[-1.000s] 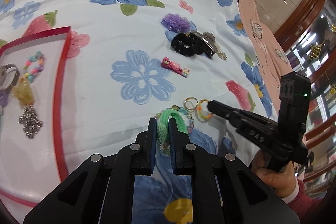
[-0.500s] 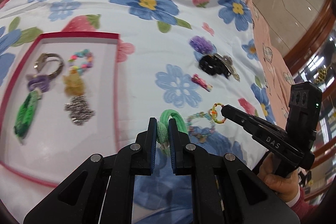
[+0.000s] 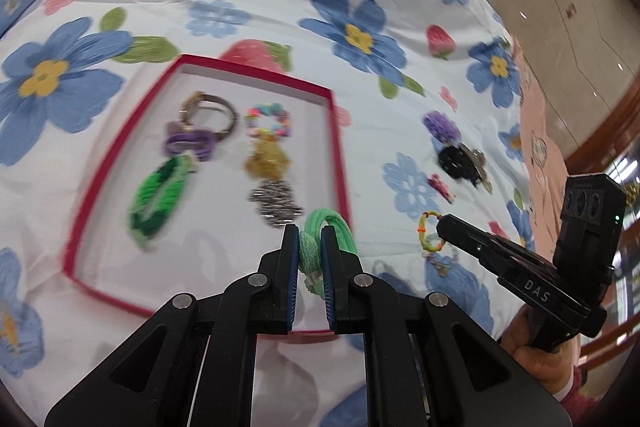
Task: Organize jewelry
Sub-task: 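Carry the green hair tie and yellow ring over the tray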
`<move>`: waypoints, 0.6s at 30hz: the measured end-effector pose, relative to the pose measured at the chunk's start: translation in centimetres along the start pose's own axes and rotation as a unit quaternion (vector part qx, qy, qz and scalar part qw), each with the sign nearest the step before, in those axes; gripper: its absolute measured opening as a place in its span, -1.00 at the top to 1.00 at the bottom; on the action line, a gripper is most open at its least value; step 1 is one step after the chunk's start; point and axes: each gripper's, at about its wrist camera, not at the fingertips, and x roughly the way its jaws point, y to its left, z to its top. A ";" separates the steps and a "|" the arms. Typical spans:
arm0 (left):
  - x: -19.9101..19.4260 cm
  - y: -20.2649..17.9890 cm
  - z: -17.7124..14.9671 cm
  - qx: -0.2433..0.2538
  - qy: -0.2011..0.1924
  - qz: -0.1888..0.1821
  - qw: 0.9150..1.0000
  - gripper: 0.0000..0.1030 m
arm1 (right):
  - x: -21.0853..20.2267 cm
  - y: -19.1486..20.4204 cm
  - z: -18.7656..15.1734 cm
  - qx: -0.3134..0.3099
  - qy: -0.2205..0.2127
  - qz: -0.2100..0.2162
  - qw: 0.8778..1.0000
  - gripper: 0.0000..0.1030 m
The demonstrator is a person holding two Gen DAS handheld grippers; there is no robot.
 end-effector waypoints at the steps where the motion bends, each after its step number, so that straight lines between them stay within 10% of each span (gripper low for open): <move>1: -0.2 0.7 0.0 -0.006 -0.002 0.004 1.000 0.82 | 0.3 0.4 0.0 -0.003 0.002 0.004 1.000 0.94; 18: -0.7 5.8 -0.4 -0.048 -0.007 0.033 0.998 0.82 | 5.2 5.5 0.6 -0.042 0.037 0.045 0.997 0.94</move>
